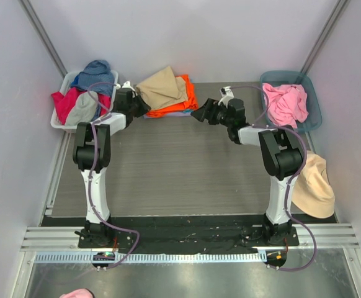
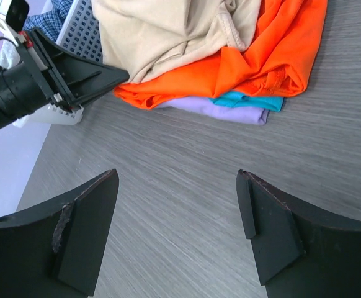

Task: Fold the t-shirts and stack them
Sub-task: Neatly place the folded tshirt to the corner

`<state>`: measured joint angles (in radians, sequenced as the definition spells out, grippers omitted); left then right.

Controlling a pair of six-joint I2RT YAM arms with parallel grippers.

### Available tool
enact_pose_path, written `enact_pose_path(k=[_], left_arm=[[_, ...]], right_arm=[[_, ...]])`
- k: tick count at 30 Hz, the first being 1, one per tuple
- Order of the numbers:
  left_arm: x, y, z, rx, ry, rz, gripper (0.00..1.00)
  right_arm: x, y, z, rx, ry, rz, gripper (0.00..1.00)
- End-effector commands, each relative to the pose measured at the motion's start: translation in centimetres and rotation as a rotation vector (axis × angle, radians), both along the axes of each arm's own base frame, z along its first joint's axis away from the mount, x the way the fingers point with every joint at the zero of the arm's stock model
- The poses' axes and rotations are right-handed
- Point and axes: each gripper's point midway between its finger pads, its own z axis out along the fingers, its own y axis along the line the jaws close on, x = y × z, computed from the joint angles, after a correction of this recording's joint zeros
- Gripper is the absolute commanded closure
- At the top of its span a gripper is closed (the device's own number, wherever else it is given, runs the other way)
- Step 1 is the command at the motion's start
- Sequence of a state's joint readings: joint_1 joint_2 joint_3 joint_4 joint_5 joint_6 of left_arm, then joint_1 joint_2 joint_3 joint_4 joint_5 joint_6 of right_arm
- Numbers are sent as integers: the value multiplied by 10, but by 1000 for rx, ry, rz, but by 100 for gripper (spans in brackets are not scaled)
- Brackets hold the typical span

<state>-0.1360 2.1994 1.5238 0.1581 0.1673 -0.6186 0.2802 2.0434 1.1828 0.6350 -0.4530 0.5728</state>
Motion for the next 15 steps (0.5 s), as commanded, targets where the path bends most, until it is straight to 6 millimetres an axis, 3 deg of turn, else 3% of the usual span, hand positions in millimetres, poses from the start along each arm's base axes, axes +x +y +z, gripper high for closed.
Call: enact_pose_path(k=[1, 10, 15], left_arm=[[13, -5, 34, -42, -101, -27, 96], [-15, 2, 26, 21, -59, -74, 100], [-25, 7, 16, 25, -33, -78, 100]], right_arm=[[-6, -3, 24, -5, -91, -5, 15], [-11, -5, 12, -10, -65, -16, 14], [13, 1, 13, -13, -62, -18, 14]])
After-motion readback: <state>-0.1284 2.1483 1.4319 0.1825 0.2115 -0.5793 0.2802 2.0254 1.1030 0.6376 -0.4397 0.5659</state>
